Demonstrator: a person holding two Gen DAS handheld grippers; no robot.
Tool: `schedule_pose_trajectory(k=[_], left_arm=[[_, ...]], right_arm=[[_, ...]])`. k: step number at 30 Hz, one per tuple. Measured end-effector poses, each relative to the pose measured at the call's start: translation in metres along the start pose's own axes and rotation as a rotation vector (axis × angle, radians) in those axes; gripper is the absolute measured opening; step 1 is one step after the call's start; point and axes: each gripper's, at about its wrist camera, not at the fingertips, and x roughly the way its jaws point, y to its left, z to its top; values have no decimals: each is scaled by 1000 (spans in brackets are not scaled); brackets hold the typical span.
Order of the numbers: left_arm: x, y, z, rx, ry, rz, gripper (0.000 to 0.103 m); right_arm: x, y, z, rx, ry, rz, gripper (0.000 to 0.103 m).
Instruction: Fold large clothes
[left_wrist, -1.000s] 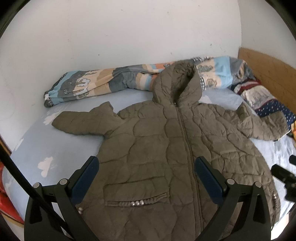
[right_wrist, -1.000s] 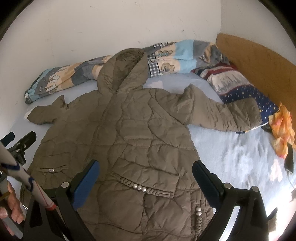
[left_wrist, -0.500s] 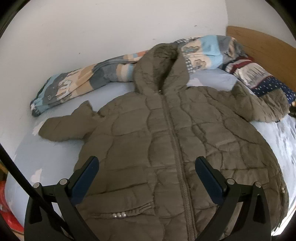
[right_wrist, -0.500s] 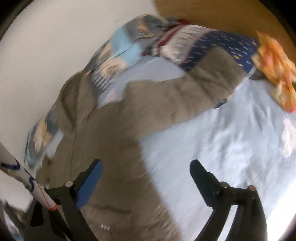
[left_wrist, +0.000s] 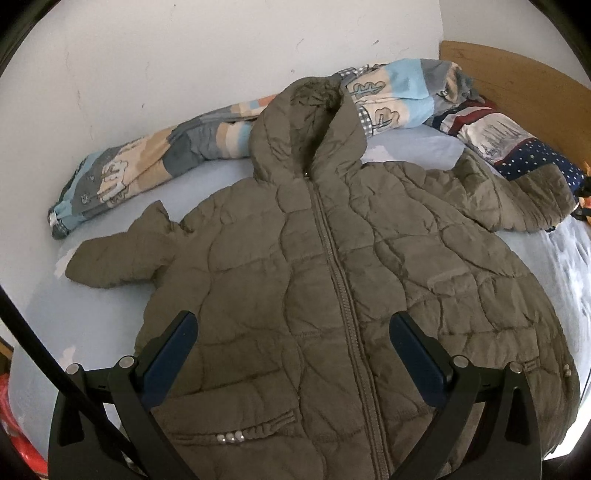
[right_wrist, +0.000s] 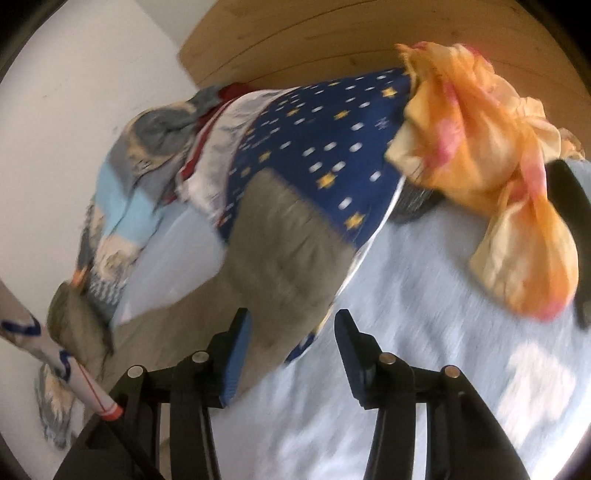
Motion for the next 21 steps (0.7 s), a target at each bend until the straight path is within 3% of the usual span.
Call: schedule_pose_trajectory(k=[7,10,11,13,21], left_arm=[[15,-1,-1,-3,31,11,103],[21,-3,-2,6,43,18,103],[21,-4,-2,7,45,20,103],[22,-5,-2,10,43,22,103],[9,5,-2,-12,18,19,103]], right_arm=[[42,-18,21,38,-5,3,51],[53,-14,23,14,7,11,34],[52,-13,23,4,-4,-7,23],[43,-11,20,1,-26,-2,16],[-23,0,35,27,-137,-1,13]])
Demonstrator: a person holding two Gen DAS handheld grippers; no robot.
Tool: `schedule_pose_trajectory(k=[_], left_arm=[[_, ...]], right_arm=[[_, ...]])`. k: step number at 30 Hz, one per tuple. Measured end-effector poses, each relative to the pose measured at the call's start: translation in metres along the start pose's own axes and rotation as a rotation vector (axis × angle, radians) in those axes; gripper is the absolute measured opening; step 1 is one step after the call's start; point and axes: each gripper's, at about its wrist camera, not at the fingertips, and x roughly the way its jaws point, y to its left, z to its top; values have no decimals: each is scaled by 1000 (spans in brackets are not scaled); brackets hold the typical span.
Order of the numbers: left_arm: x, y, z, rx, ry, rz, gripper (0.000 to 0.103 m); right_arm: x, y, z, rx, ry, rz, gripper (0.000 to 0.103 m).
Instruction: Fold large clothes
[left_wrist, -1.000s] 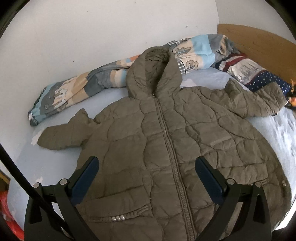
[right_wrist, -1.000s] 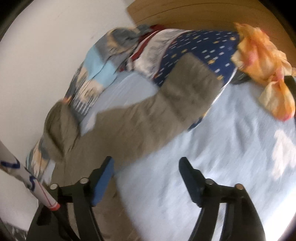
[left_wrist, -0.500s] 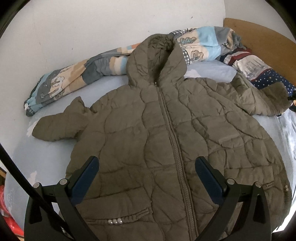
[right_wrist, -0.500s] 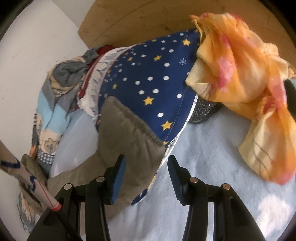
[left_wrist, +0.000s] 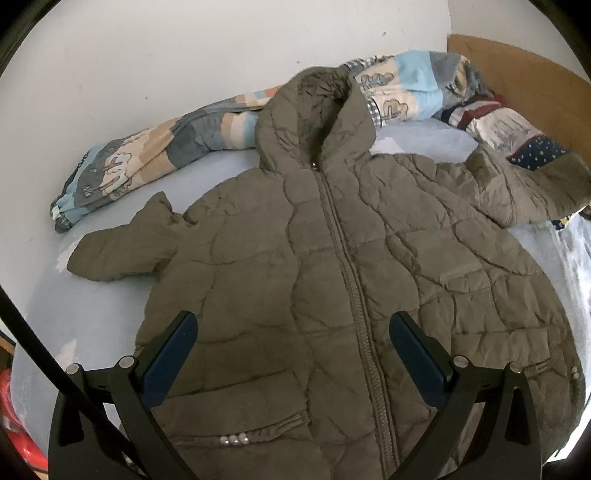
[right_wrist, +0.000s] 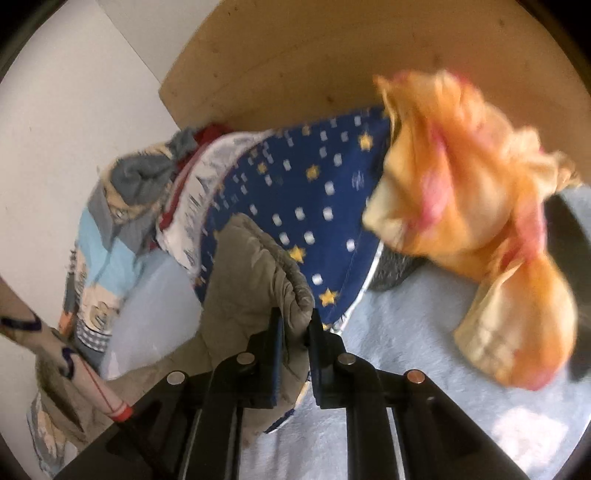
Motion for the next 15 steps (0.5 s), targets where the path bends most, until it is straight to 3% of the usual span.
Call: schedule_pose_trajectory(k=[8,15], left_arm=[[-21,38,3,-80,-42,32,103],[-28,86,3,-188,-36,61,103]], right_arm=[[-91,107,5,-127,-61,144,13],[-155,236,-56,-290,-33,324,13]])
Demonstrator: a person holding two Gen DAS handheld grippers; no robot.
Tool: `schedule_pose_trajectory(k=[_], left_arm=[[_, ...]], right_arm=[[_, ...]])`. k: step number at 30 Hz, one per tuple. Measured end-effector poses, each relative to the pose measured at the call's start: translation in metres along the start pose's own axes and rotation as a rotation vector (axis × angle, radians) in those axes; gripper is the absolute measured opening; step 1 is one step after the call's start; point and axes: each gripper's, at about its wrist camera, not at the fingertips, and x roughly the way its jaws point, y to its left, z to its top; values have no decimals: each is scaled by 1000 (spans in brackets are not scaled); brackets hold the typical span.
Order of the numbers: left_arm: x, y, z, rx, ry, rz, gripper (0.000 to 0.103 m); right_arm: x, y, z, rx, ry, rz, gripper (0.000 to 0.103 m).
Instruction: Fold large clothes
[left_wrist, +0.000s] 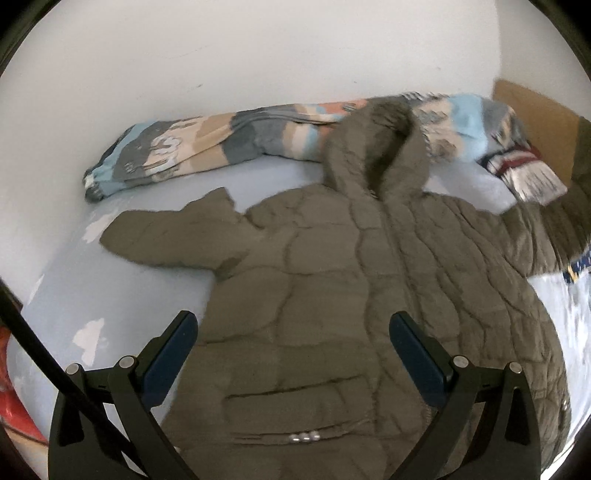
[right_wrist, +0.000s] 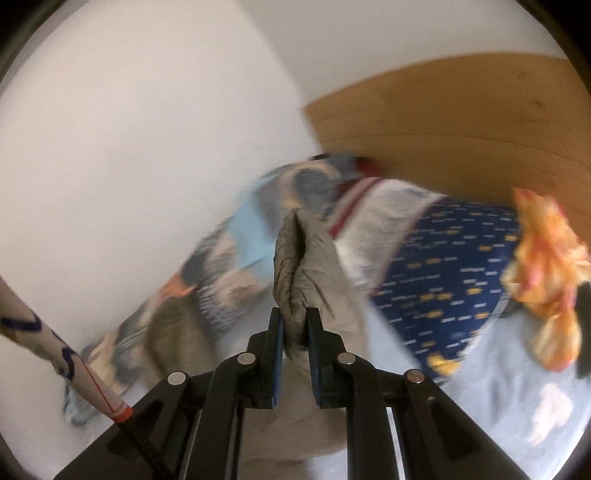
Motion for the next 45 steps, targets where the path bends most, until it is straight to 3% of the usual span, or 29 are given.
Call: schedule_pose_trajectory(k=[5,10,15,21,25,27,31,33,35,38,42,45], left_arm=[[-7,41,4,-98,-6,19,103],[-14,70,0,-152,-11,42,103],[-15,87,-3,-176,-9,84,103],[-9,99,-3,-211,3,102,103],[1,97,0,-211,24,110,103],[9,96,3,-216,31,112,103],[25,96,7,-224,45,120,103],[39,94,10,-231,65,124,103],[52,90,13,-236,83,127,103],[71,78,19,-216,107,118,103],[87,55,26,-161,110,106,103],[100,37,30,-113,109,111,103]], right_arm=[[6,105,-53,-137,72,104,13],[33,187,-134,-257,183,185,13],[76,240,-229,-301,325,258,13],[132,275,-324,-288,477,321,13],[156,284,-357,-321,537,304,16],[162,283,-367,-331,588,318,20],[149,272,-361,-331,610,427,56],[135,257,-344,-329,596,485,60],[125,241,-321,-315,553,487,60],[118,197,-285,-295,466,386,60],[135,134,-251,-361,389,55,60],[150,94,-245,-352,393,-71,60]])
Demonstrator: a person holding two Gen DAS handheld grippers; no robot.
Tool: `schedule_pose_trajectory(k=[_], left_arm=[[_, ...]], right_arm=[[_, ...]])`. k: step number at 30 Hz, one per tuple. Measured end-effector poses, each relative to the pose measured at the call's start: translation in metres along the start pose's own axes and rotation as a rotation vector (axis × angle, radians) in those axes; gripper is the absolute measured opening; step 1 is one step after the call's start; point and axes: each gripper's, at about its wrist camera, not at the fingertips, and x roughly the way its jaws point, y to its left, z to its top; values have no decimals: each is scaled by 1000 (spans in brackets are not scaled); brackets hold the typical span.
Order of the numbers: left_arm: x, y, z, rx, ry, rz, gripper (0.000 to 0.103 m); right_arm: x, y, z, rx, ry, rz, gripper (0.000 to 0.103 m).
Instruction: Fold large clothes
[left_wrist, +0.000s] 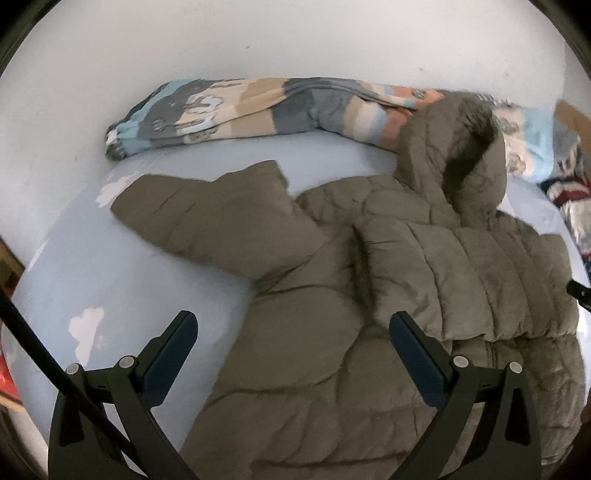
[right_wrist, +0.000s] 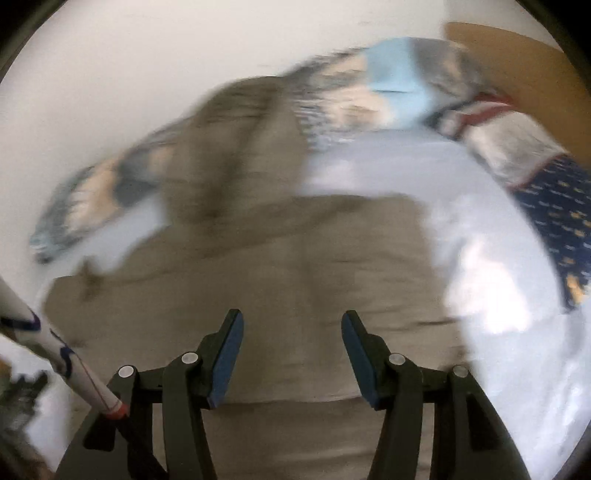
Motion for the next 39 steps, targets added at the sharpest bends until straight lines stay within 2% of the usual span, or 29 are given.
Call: schedule_pose_trajectory(k=[2,5,11,14,17,20,26,33,36,39], left_arm=[[10,-11,1,27,17,7,103],[31,-25,2,65,53,39,103],[72,-38,-9,130,185,103,103],[68,-36,-8,134,177,99,103],[53,-28,-2,100,145,52,103],[35,-16,5,66,103,23,103],[9,17,14,14,28,9,103],[6,92,22,-99,2,31,103],[11,130,19,-151,-32,-35,103],[26,169,16,-206,4,-38,103]], right_arm=[[18,-24,-8,31,49,-55,57],[47,-27,-16,11,116,-56,57],[58,-28,-18,-1,138,-64,58],[54,-25,-18,2,140,-65,58],[42,-23,-13,16,124,-68,59],[17,-11,-8,13,75,-38,59],[-39,38,-14,-17,-1,61,59],[-99,97,-68,-86,-22,191,60],[-104,123,-97,-147,14,225,61],[-91,139,-110,-228,50,234,61]])
